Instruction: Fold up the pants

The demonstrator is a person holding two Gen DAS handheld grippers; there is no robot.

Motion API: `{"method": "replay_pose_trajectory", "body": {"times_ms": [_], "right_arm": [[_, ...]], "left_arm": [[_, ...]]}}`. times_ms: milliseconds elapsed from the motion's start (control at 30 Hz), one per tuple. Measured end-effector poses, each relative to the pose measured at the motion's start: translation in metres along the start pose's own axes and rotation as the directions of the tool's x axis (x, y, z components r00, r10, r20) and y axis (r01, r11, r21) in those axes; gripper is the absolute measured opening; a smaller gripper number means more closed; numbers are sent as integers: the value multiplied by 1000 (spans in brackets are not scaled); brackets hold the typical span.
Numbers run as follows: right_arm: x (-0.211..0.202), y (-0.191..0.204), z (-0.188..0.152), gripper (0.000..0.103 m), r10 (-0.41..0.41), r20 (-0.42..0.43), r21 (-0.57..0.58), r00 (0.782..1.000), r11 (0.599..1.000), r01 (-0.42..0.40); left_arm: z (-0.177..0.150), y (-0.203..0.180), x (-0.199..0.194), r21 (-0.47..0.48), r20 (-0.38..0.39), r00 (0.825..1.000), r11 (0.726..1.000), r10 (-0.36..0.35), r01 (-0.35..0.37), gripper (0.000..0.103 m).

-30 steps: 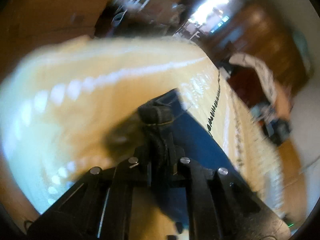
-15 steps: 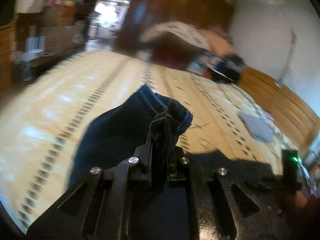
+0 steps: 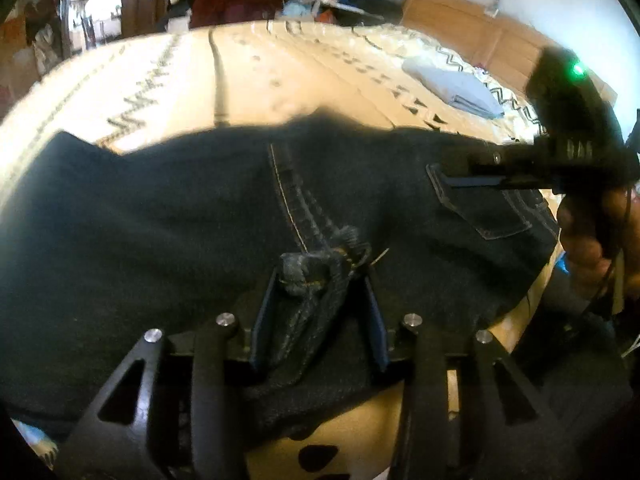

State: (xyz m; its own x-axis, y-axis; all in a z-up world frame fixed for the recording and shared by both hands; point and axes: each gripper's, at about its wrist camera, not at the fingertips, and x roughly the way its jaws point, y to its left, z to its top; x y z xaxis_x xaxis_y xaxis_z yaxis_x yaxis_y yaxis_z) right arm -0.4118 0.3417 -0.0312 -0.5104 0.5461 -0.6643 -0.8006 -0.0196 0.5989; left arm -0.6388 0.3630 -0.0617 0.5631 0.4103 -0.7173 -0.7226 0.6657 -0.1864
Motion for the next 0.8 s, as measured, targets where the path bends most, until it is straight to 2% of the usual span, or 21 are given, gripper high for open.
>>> {"method": "replay_pose_trajectory", "body": {"times_ms": [33, 67, 100, 167, 267, 333, 433, 500, 567, 600, 633, 667, 700, 800], "right_arm": [[5, 1, 2, 55, 68, -10, 35, 998, 997, -68], [12, 2, 6, 56, 138, -24, 72, 990, 988, -136], [23, 1, 10, 58, 225, -49, 130, 973, 967, -217], [38, 2, 11, 61, 302, -81, 211, 950, 937, -280], [57, 9, 11, 64, 393, -130, 273, 910, 897, -348], [69, 11, 9, 70, 462, -155, 334, 873, 856, -394], [84, 13, 11, 73, 523, -148, 403, 840, 807, -432], [92, 14, 17, 76, 535, -131, 425, 835, 791, -440], [103, 16, 25, 77, 532, -137, 419, 836, 796, -438], [108, 17, 27, 69, 511, -150, 407, 846, 812, -419], [113, 19, 30, 44, 491, -176, 379, 853, 834, -401], [115, 20, 33, 29, 455, -206, 342, 866, 863, -372], [114, 21, 36, 14, 403, -221, 301, 888, 894, -331], [100, 14, 46, 13, 369, -175, 235, 913, 916, -326]], "left_arm": [[-5, -1, -2, -17, 13, 1000, 1000, 10, -10, 39], [-2, -2, -4, -32, 23, 1000, 999, 21, -20, 29], [-3, -1, -6, -49, 34, 999, 998, 31, -29, 23], [2, -8, -6, -56, 58, 997, 997, 47, -44, 19], [8, -15, -19, -31, 109, 991, 997, 72, -69, 18], [12, -16, -28, -25, 137, 988, 997, 72, -69, 18], [15, -23, -33, 14, 154, 986, 998, 66, -69, 18], [16, -30, -31, 64, 150, 987, 995, 61, -71, 18], [13, -40, -24, 116, 132, 989, 990, 62, -77, 18], [12, -46, -19, 140, 122, 991, 987, 63, -80, 18], [12, -49, -18, 151, 119, 991, 985, 66, -84, 18], [13, -53, -16, 163, 123, 990, 982, 72, -91, 18], [16, -54, -13, 164, 126, 990, 982, 69, -89, 19], [28, -56, -2, 147, 128, 992, 988, 25, -43, 19]]}}
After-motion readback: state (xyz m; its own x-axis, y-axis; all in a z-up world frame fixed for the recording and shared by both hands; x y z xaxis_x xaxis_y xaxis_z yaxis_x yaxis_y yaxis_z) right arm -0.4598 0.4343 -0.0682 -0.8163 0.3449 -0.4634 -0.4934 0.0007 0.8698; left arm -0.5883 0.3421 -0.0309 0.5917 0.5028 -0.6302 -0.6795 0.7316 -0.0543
